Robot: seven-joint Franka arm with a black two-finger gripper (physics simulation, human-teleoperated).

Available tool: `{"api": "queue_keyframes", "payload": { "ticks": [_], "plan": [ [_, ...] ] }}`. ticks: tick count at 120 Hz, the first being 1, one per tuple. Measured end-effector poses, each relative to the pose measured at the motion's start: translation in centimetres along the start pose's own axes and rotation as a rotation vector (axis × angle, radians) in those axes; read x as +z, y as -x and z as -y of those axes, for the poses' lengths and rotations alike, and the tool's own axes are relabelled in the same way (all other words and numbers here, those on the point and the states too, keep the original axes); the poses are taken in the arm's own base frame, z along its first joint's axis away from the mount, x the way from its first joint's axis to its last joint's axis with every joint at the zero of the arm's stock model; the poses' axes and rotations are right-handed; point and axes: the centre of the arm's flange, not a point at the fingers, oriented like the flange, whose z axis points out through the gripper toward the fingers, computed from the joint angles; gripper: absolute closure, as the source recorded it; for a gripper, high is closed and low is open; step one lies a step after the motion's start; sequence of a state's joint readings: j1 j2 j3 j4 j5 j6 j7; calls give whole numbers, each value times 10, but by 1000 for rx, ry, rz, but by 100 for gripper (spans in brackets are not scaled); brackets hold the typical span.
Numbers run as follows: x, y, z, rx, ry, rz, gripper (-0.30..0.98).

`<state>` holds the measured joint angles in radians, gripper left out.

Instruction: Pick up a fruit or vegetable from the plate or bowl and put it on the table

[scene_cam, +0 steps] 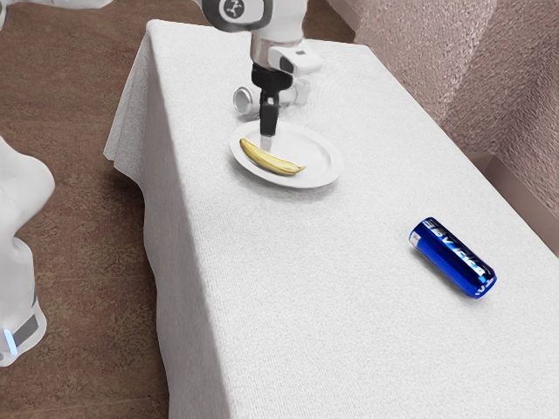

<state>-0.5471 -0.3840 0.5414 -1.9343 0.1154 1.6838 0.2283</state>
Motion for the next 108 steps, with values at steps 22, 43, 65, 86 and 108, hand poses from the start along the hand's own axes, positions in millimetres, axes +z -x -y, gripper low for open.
{"api": "queue_keyframes", "payload": {
  "ticks": [22, 43, 65, 86, 108],
  "plan": [
    [0, 37, -39, 159, -79, 17, 0],
    [19, 38, -33, 258, -215, 95, 0],
    [18, 50, 25, 238, -288, 127, 0],
    [22, 5, 64, 287, -311, 104, 0],
    [44, 7, 104, 298, -297, 111, 0]
  ]
}}
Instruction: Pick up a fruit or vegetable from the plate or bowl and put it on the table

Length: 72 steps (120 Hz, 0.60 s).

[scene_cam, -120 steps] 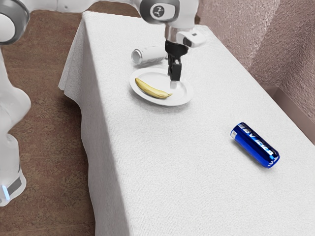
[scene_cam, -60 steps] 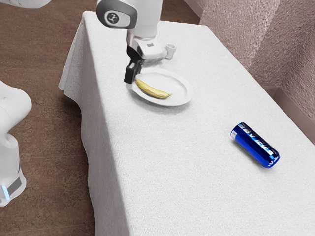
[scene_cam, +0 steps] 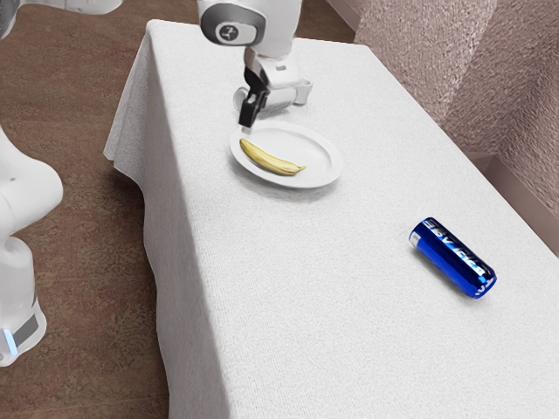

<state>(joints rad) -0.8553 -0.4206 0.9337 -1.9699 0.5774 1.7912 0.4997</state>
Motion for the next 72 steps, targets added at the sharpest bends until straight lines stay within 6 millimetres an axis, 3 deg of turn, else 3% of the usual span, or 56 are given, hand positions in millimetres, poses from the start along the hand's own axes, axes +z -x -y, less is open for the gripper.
{"api": "queue_keyframes", "payload": {
  "ticks": [29, 50, 72],
  "plan": [
    [24, -2, 18, 50, 1, -28, 0],
    [29, 26, 56, 0, 17, -102, 0],
    [54, 40, 94, -24, 100, -175, 0]
  ]
}}
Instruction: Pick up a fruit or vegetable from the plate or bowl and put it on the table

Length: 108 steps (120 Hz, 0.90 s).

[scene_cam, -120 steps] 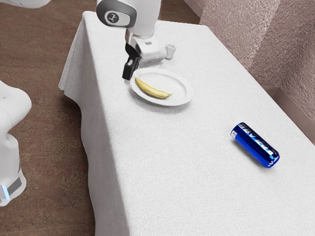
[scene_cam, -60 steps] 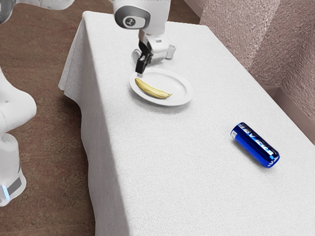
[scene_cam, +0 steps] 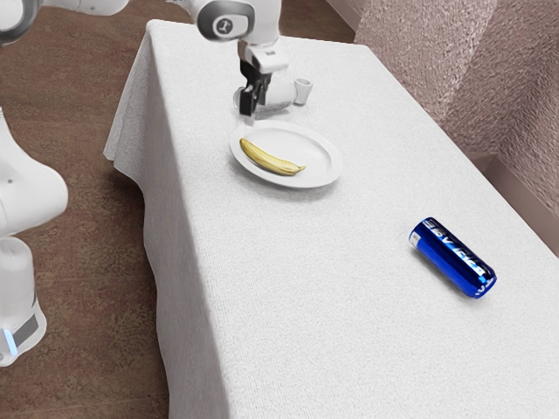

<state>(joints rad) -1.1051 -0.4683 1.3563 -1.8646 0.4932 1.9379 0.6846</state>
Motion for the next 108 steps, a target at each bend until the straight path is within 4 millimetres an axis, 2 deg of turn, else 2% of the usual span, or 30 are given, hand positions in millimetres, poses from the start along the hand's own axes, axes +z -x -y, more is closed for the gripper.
{"api": "queue_keyframes", "payload": {
  "ticks": [14, 34, 45, 72, 108],
  "plan": [
    [6, -12, 12, 34, 14, -27, 0],
    [16, -28, 19, 82, 46, -59, 0],
    [21, -29, 17, 105, 66, -69, 0],
    [51, -23, 5, 153, 122, -55, 0],
    [61, -22, 8, 190, 117, -79, 0]
  ]
}}
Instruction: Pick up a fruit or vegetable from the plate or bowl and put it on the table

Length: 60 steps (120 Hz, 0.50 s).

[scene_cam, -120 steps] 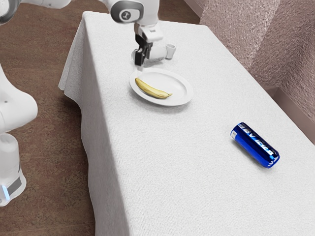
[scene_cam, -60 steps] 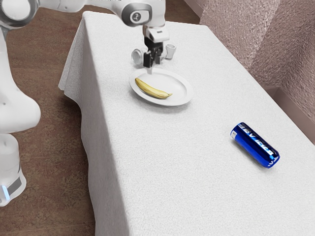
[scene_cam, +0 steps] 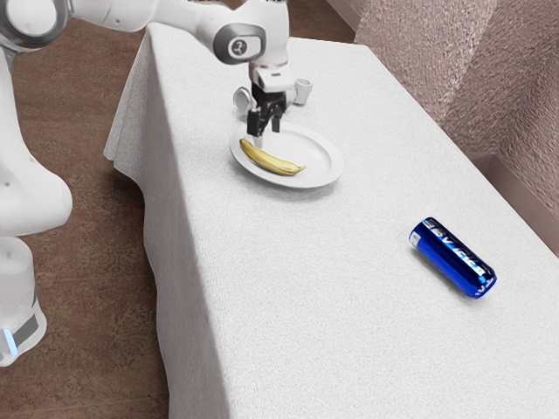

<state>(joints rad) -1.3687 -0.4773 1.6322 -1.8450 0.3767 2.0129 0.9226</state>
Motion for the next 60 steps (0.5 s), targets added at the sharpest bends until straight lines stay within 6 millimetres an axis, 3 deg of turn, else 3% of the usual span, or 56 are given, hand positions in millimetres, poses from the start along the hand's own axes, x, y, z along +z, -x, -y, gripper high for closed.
{"api": "queue_keyframes", "payload": {
  "ticks": [22, 60],
  "plan": [
    [15, 4, 7, 8, 1, -13, 0],
    [17, -5, 14, 20, -18, -105, 0]
  ]
}}
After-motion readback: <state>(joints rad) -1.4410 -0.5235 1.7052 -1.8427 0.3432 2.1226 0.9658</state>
